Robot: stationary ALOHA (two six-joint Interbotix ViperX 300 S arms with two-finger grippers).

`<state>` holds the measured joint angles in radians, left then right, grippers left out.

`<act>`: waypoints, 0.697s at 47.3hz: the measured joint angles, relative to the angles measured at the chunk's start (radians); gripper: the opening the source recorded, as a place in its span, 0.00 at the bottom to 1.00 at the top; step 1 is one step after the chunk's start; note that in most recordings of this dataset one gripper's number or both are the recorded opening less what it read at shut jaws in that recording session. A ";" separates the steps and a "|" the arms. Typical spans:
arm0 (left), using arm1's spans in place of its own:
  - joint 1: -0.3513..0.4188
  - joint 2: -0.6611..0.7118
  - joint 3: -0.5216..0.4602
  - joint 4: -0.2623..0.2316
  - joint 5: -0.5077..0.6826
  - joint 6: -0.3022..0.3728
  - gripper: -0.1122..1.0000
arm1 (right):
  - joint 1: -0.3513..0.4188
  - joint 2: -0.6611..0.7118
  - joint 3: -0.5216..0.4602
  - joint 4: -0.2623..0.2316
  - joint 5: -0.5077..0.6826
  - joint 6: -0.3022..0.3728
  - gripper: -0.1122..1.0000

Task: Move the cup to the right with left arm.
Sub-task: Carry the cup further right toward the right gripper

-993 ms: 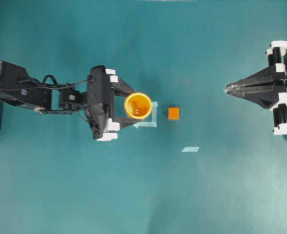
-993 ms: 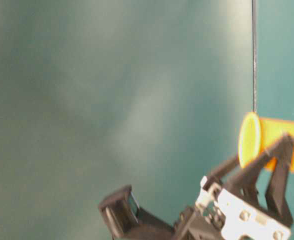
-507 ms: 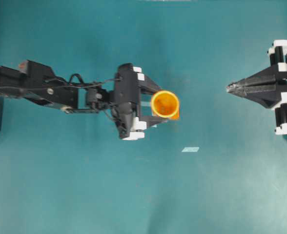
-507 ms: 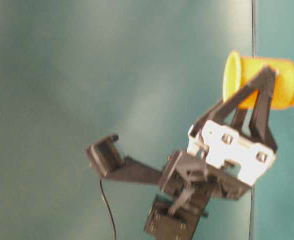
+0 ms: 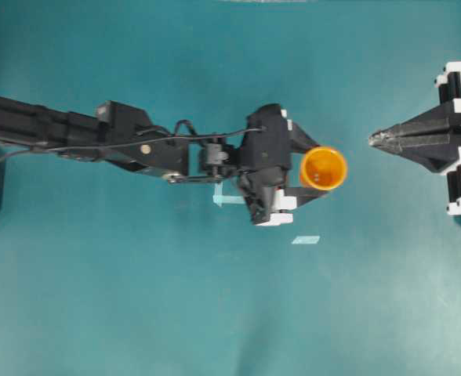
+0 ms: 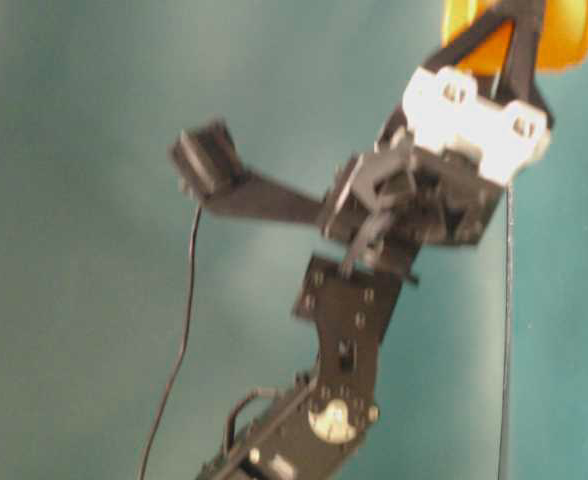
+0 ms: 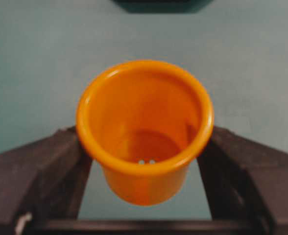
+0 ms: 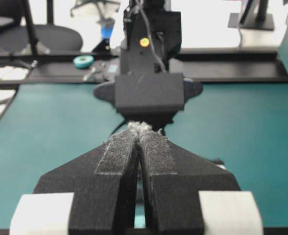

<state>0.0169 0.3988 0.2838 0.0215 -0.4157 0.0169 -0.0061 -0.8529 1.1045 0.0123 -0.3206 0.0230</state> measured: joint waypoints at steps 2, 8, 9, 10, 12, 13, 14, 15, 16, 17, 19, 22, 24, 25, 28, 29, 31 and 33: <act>-0.002 0.012 -0.025 0.000 0.011 0.000 0.69 | 0.000 0.000 0.000 0.000 0.002 -0.005 0.09; -0.003 0.054 -0.097 0.000 0.038 0.000 0.69 | 0.000 -0.006 0.000 0.000 0.002 -0.003 0.09; -0.003 0.060 -0.106 0.000 0.041 0.000 0.69 | 0.000 -0.006 -0.002 0.000 0.002 -0.005 0.09; -0.003 0.064 -0.114 0.000 0.043 0.000 0.69 | 0.000 -0.008 -0.002 0.000 0.002 -0.008 0.09; -0.003 0.075 -0.130 0.000 0.048 0.000 0.69 | 0.000 -0.006 -0.002 -0.002 0.000 -0.009 0.09; -0.003 0.081 -0.140 0.000 0.048 0.000 0.69 | 0.000 -0.008 -0.002 -0.002 0.002 -0.008 0.09; -0.005 0.087 -0.149 0.000 0.049 0.000 0.69 | 0.000 -0.008 -0.002 -0.002 0.002 -0.008 0.09; -0.005 0.092 -0.155 0.000 0.051 0.000 0.69 | 0.000 -0.008 -0.002 -0.002 0.000 -0.006 0.09; -0.006 0.097 -0.163 0.000 0.051 0.000 0.69 | 0.000 -0.008 -0.002 -0.002 0.002 -0.005 0.09; -0.006 0.101 -0.170 0.000 0.052 0.002 0.69 | 0.000 -0.009 -0.002 -0.002 0.002 -0.005 0.09; -0.008 0.114 -0.186 0.000 0.054 0.000 0.69 | 0.000 -0.009 -0.002 -0.002 0.002 -0.011 0.09; -0.012 0.129 -0.212 0.000 0.060 0.000 0.69 | 0.000 -0.011 -0.003 -0.002 0.002 -0.009 0.09; -0.014 0.138 -0.227 0.000 0.066 0.000 0.69 | 0.000 -0.012 -0.005 -0.003 0.002 -0.008 0.09; -0.014 0.143 -0.236 0.000 0.067 0.000 0.69 | 0.000 -0.014 -0.005 -0.003 0.002 -0.008 0.09; -0.017 0.155 -0.256 0.000 0.074 0.000 0.69 | 0.000 -0.015 -0.005 -0.003 0.000 -0.014 0.09; -0.017 0.158 -0.265 0.000 0.075 0.000 0.69 | 0.000 -0.017 -0.005 -0.003 0.002 -0.012 0.09; -0.018 0.170 -0.285 0.000 0.078 0.002 0.69 | 0.000 -0.018 -0.005 -0.003 0.000 -0.009 0.09; -0.020 0.181 -0.305 0.000 0.083 0.000 0.69 | 0.000 -0.020 -0.006 -0.003 0.002 -0.014 0.09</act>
<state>-0.0031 0.5798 -0.0215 0.0215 -0.3329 0.0169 -0.0061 -0.8728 1.0983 0.0092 -0.3191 0.0092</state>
